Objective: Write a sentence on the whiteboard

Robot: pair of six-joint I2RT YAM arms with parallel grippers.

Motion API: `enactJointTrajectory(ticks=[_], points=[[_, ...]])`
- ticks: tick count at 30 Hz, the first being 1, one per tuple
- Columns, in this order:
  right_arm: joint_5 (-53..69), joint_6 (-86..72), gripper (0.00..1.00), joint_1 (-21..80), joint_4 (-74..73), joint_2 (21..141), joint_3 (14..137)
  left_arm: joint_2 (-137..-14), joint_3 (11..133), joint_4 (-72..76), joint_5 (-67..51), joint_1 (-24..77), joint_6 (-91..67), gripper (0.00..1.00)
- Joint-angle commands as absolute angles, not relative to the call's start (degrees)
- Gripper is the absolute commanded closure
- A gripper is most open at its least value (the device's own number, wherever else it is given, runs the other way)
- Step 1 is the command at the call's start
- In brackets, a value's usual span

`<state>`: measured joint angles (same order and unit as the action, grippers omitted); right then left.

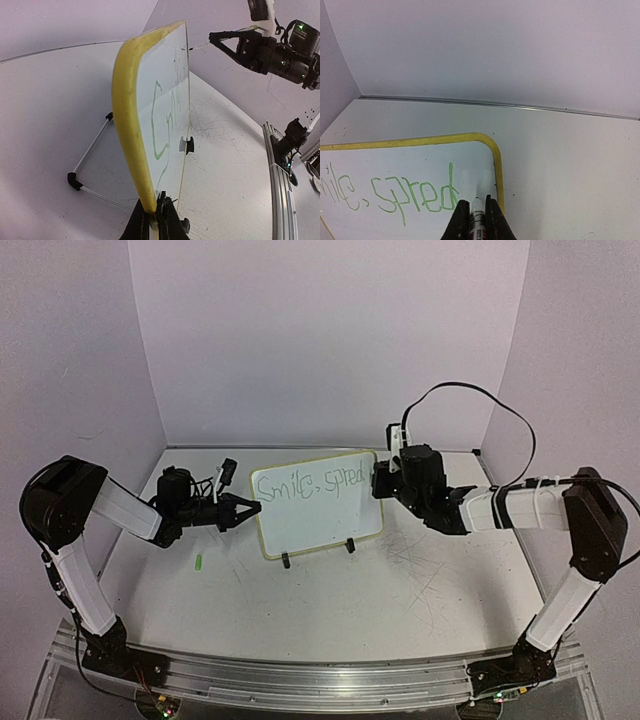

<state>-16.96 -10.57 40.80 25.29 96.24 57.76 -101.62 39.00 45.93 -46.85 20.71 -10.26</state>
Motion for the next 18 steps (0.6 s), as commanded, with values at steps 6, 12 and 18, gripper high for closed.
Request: enactJointTrajectory(ticks=[6,12,18], points=[[-18.2,-9.2,1.0,40.5,26.2,98.6,61.6,-102.7,38.8,40.2,-41.6,20.4,-4.0,1.0],[-15.6,-9.0,1.0,40.5,26.3,99.5,62.5,-102.7,38.8,40.2,-41.5,20.4,-4.0,1.0],[-14.0,-10.8,1.0,40.6,25.6,99.5,60.8,-102.7,38.8,40.2,-41.5,20.4,-4.0,1.0]])
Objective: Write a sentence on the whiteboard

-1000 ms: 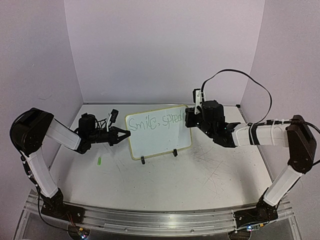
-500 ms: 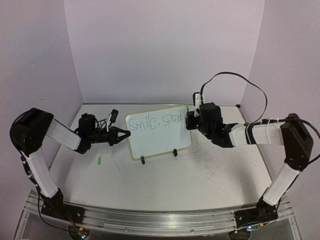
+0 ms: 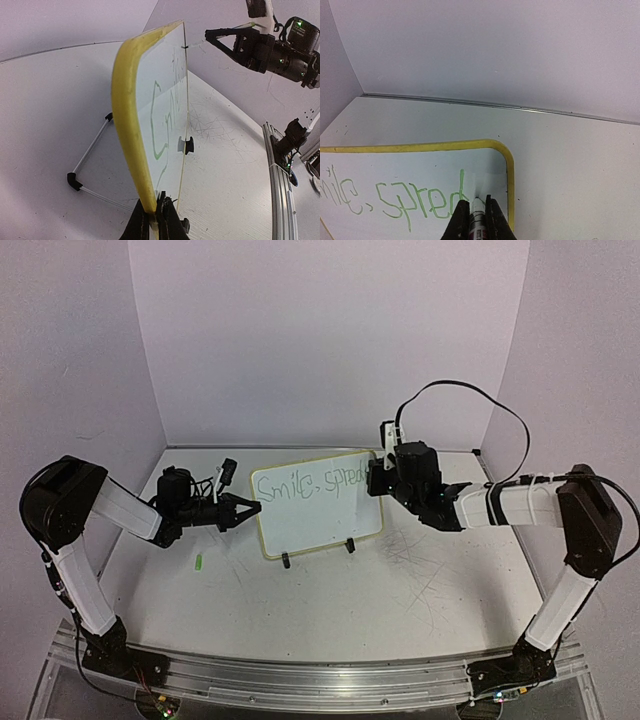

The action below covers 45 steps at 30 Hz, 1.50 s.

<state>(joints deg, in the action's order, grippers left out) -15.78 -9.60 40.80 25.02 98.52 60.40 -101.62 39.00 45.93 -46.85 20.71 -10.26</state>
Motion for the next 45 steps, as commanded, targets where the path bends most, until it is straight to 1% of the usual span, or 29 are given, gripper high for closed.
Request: enactJointTrajectory(ticks=[1,5,12,22,31,45], points=[[-13.7,-11.0,1.0,40.7,25.4,99.4,60.4,-102.7,38.8,40.2,-41.5,20.4,-4.0,1.0],[-13.5,-11.8,1.0,40.8,24.4,98.3,58.4,-102.7,38.7,40.2,-41.5,20.4,-4.0,1.0],[-17.0,-12.1,1.0,40.7,23.5,96.9,57.0,-102.7,38.7,40.1,-41.5,20.4,-4.0,1.0],[-21.2,-7.6,1.0,40.6,25.5,99.2,63.6,-102.5,38.6,40.2,-41.5,20.4,-4.0,1.0],[-20.0,-6.1,1.0,40.0,25.8,101.0,67.5,-102.5,38.6,40.2,-41.6,20.4,-3.9,1.0],[-18.5,-12.3,1.0,40.1,23.3,96.1,56.4,-102.5,38.5,40.2,-41.1,20.4,-4.0,1.0]])
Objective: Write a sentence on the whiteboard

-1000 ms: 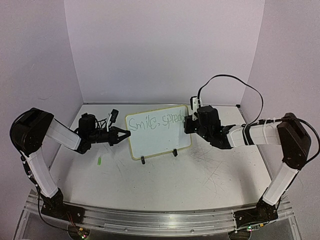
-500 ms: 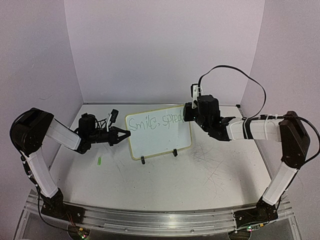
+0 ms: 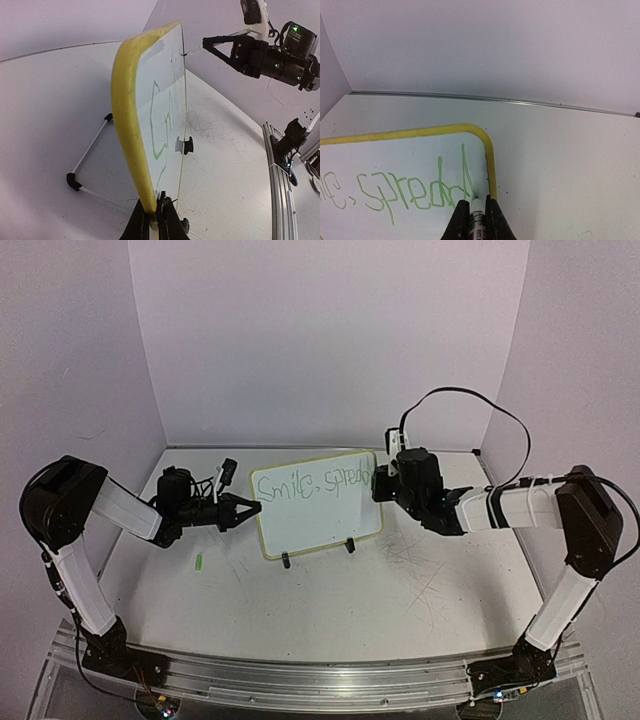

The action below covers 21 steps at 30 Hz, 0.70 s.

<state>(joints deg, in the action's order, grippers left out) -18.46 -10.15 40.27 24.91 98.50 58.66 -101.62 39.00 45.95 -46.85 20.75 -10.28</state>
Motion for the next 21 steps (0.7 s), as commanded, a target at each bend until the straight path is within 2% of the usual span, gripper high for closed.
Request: enactJointTrajectory(ticks=[1,3,7,10,16,21], points=[[-18.9,-12.0,1.0,40.0,23.3,95.5,56.1,-102.5,38.5,40.2,-41.1,20.4,-4.0,1.0],[-19.0,-11.5,1.0,40.0,23.4,94.1,56.1,-102.5,38.6,40.1,-41.0,20.4,-4.0,1.0],[-7.8,-12.9,1.0,40.1,26.3,88.9,56.2,-102.5,38.6,40.2,-40.8,20.4,-4.1,1.0],[-4.1,-15.4,1.0,40.2,27.5,85.3,55.0,-102.5,38.6,40.2,-40.5,20.4,-4.1,1.0],[-1.9,-14.0,1.0,41.1,26.2,83.7,52.2,-102.3,38.4,40.1,-38.9,20.6,-4.4,1.0],[-3.8,-10.0,1.0,47.3,24.1,87.0,54.8,-102.3,38.5,40.2,-38.1,20.9,-4.6,1.0]])
